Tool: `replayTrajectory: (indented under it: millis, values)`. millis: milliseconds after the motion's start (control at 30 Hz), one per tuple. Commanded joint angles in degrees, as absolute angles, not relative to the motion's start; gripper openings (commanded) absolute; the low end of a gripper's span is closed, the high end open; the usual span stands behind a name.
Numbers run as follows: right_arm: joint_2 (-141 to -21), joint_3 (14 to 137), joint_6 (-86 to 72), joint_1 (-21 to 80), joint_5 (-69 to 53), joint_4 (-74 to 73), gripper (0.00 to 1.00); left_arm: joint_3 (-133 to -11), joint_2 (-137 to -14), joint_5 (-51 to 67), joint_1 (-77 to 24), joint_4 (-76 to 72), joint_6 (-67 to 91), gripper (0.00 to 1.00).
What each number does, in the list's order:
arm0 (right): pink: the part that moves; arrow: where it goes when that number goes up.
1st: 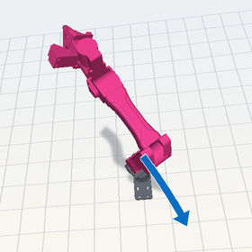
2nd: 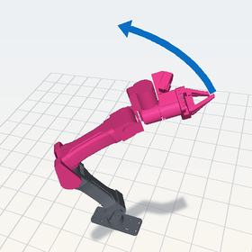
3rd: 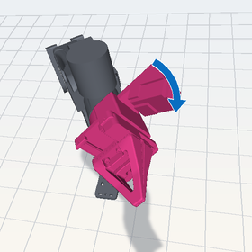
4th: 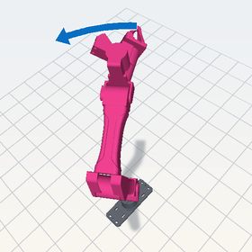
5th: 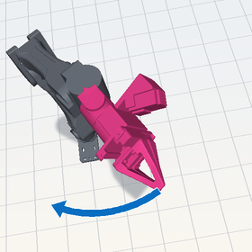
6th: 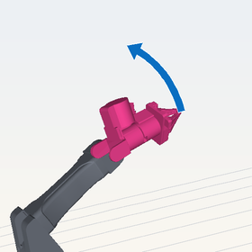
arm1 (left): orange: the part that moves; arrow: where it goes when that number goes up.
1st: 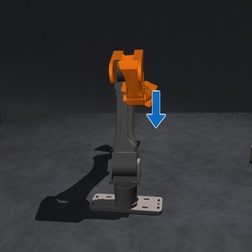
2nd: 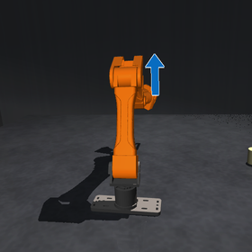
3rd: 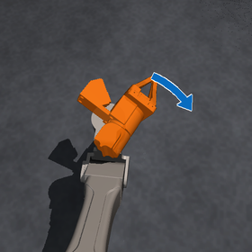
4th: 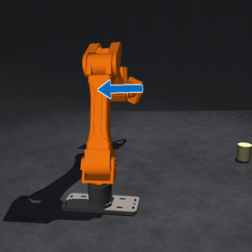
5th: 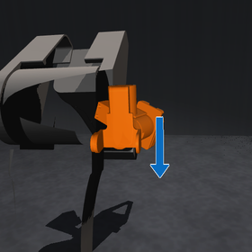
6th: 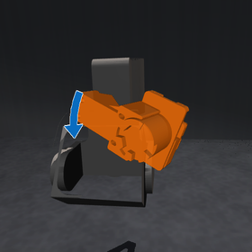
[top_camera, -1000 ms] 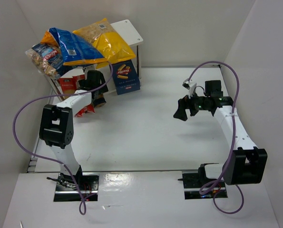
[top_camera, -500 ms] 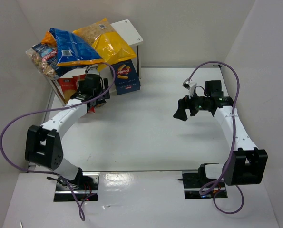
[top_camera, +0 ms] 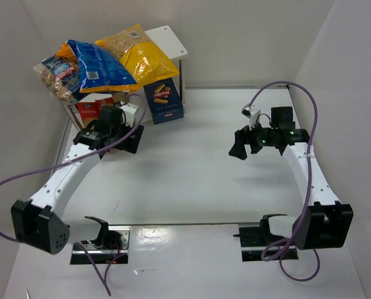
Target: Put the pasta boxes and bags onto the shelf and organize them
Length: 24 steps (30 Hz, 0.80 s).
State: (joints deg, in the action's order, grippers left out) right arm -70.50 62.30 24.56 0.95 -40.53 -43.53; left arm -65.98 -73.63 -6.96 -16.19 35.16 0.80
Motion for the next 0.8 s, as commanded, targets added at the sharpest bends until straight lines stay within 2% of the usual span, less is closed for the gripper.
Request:
replayTrajectory:
  millis: [0,167,300,433,567,767]
  values:
    - [-66.63,63.02,21.01,0.62,-36.32,-43.25,0.98,-66.09,-68.56,-4.65,-16.52,44.02,-5.80,1.00]
    - [-61.97,61.71,14.43,0.62,-29.28,-40.01,0.99,-66.70,-62.67,-4.39,-14.77,50.71,-7.47,1.00]
    - [-57.22,59.25,8.54,0.62,-18.22,-35.60,0.99,-68.03,-57.41,-8.34,-14.24,50.71,-3.53,1.00]
    - [-52.84,58.18,5.63,-1.05,-7.23,-34.54,1.00,-62.43,-49.94,-9.84,-10.74,41.68,0.16,1.00]
    - [-49.05,54.41,5.63,-1.58,-5.63,-34.54,1.00,-56.35,-38.44,-10.99,-7.13,31.92,2.72,1.00]
    - [-47.02,54.40,5.63,-1.58,-4.13,-34.01,1.00,-52.83,-36.65,-7.21,-2.29,30.41,3.25,1.00]
